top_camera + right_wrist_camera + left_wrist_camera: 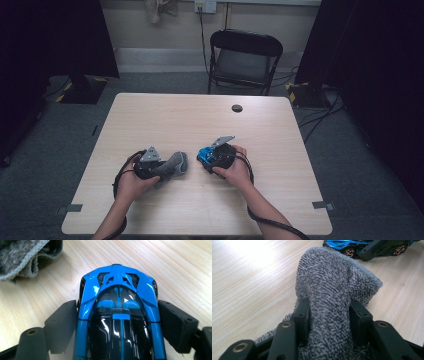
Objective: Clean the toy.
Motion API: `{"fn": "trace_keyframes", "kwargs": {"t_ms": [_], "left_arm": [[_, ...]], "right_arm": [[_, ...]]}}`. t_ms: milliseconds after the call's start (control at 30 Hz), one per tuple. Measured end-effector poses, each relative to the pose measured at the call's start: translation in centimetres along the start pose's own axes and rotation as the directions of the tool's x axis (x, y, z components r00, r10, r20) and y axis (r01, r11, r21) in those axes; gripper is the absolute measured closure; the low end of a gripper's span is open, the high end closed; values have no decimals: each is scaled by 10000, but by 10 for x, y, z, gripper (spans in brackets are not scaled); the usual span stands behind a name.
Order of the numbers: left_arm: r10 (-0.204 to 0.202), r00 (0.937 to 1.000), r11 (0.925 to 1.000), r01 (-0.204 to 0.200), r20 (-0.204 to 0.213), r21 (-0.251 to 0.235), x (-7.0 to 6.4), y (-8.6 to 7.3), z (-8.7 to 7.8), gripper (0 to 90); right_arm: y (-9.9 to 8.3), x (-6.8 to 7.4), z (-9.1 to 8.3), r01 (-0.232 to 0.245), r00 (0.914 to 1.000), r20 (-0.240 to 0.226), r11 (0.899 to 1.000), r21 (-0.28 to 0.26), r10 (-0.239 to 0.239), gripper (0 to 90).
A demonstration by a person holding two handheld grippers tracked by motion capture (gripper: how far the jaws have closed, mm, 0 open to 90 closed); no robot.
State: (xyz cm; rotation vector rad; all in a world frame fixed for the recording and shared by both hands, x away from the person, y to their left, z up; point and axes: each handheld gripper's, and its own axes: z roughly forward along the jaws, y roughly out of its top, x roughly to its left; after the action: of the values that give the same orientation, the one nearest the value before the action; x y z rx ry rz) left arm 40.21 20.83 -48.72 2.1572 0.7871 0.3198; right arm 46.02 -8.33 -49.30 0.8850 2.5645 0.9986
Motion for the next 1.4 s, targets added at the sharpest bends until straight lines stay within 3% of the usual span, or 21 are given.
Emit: {"fn": "trace_keyframes", "kwargs": {"t_ms": [67, 133, 300, 367, 1067, 1400], "left_arm": [[-2, 10000, 10000, 2, -28, -31, 0, 0, 0, 563], [-108, 9999, 9999, 108, 42, -63, 0, -1, 0, 561], [-28, 10000, 10000, 28, -35, -22, 0, 0, 0, 558], [28, 10000, 10000, -28, -77, 2, 0, 0, 0, 558], [125, 9999, 9999, -125, -2, 7, -1, 0, 2, 558], [111, 9999, 9999, -111, 40, -35, 0, 0, 2, 554]], "right_arm": [[0, -1, -4, 278, 9995, 173, 9995, -129, -276, 186], [-2, -2, -7, 72, 10000, -13, 9999, -90, -72, 213], [-5, -1, -8, -37, 10000, 42, 10000, -2, 37, 221], [-5, -1, -5, 18, 10000, -45, 9998, 215, -17, 216], [-2, -3, -5, 50, 9997, -238, 9992, 394, -40, 245], [3, -3, -6, 149, 9996, -251, 9952, 963, -125, 217]]}}
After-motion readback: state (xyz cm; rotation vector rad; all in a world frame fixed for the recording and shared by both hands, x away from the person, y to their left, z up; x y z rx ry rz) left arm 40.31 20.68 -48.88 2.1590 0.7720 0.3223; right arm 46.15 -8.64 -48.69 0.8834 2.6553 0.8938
